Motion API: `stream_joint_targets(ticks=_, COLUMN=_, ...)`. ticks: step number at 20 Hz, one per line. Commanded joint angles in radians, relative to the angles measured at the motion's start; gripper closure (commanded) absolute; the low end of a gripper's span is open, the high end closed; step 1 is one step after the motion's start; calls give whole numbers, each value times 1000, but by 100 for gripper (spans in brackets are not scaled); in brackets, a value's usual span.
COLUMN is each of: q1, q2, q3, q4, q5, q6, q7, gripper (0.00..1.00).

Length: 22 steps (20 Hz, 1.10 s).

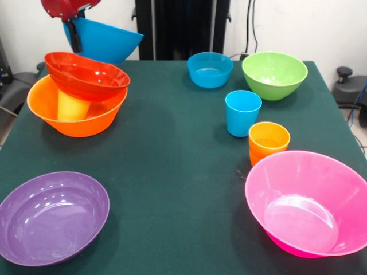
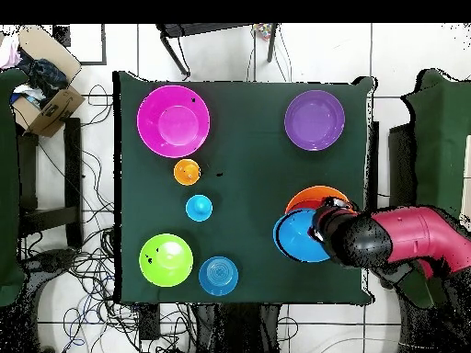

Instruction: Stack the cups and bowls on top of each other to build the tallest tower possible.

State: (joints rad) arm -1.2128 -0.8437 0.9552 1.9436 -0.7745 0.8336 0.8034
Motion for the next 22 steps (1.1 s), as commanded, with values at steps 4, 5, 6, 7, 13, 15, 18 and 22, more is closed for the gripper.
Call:
stream_joint_targets(ticks=4, q1=-15, q2=102, q3=14, q4=-45, q5=-72, q6=80, q7=-332, gripper=100)
stream_joint_targets(ticks=5, q1=-13, q2=105, q3=14, q4=-46, q5=-75, q6=78, q7=-328, gripper=100)
stream_joint_targets(ticks=6, q1=-15, q2=108, q3=16, q4=-44, q5=-79, q6=75, q7=-330, gripper=100)
stream_joint_targets(ticks=7, q1=-12, q2=112, q3=15, q4=-46, q5=-82, q6=74, q7=-325, gripper=100)
stream_joint_targets(ticks=13, q1=-4, q2=136, q3=4, q4=-42, q5=-112, q6=57, q7=-306, gripper=100)
stream_joint_targets(ticks=15, q1=1, q2=142, q3=0, q4=-41, q5=-120, q6=53, q7=-294, gripper=100)
stream_joint_targets(ticks=18, q1=-1, q2=148, q3=2, q4=-35, q5=-129, q6=47, q7=-290, gripper=100)
stream_joint_targets(ticks=22, q1=-18, q2=149, q3=12, q4=-37, q5=-124, q6=55, q7=-309, gripper=100)
